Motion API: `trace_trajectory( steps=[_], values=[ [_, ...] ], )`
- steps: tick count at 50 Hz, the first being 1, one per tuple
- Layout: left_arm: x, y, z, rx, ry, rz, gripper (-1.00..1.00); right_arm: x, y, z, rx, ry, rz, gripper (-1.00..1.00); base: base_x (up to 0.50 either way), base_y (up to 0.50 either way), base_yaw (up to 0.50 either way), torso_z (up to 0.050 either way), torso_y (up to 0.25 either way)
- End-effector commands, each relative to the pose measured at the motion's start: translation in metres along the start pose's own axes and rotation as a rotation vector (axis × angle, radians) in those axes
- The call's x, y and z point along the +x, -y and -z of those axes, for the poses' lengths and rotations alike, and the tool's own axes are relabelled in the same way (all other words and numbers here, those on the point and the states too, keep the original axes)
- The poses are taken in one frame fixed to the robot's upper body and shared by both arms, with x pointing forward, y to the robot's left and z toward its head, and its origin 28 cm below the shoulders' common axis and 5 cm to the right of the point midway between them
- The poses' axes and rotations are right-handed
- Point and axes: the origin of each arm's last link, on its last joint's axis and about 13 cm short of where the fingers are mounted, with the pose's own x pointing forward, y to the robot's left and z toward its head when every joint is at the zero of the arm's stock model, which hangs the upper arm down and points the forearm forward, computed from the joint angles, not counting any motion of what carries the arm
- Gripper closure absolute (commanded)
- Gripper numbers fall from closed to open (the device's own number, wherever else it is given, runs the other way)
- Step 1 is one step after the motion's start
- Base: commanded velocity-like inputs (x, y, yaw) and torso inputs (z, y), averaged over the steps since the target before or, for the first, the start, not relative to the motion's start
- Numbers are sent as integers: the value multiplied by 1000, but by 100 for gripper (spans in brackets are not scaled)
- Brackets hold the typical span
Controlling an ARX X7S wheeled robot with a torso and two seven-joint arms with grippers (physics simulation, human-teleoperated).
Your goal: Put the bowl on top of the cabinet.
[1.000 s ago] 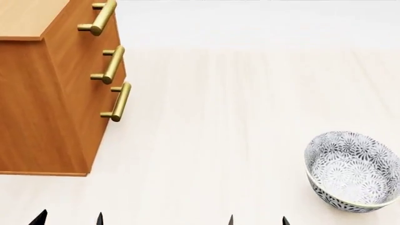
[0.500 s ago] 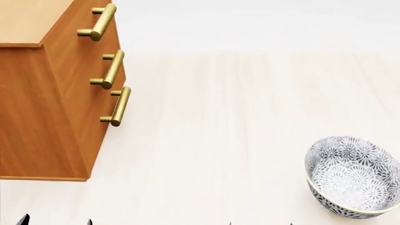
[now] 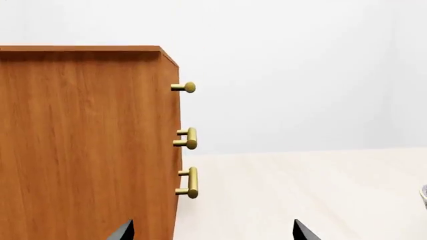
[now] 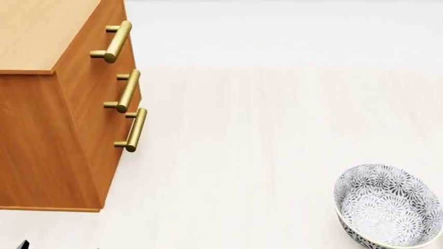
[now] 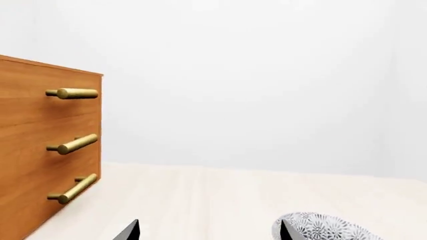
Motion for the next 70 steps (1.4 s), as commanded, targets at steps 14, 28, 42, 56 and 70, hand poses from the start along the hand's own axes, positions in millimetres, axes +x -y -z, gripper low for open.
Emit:
trace_trajectory(
  steps=[14,28,42,56,70],
  values=[
    [-1,1,-1,0,4,7,-100,-1,0,-2,12,-5,5,-100,0,0,0,50,0],
    [-2,3,1,8,24,24,-100,-1,0,-1,8,-8,4,-100,76,0,0,7,0],
    [-3,2,1,3,29,25,-100,-2,0,-1,2,-4,4,-100,223,0,0,0,0],
    [-3,2,1,2,31,21,-100,-2,0,-1,-2,-3,1,-100,196,0,0,0,0],
    [-3,2,0,3,33,22,-100,0,0,-1,-8,-2,23,-100,116,0,0,0,0]
  ],
)
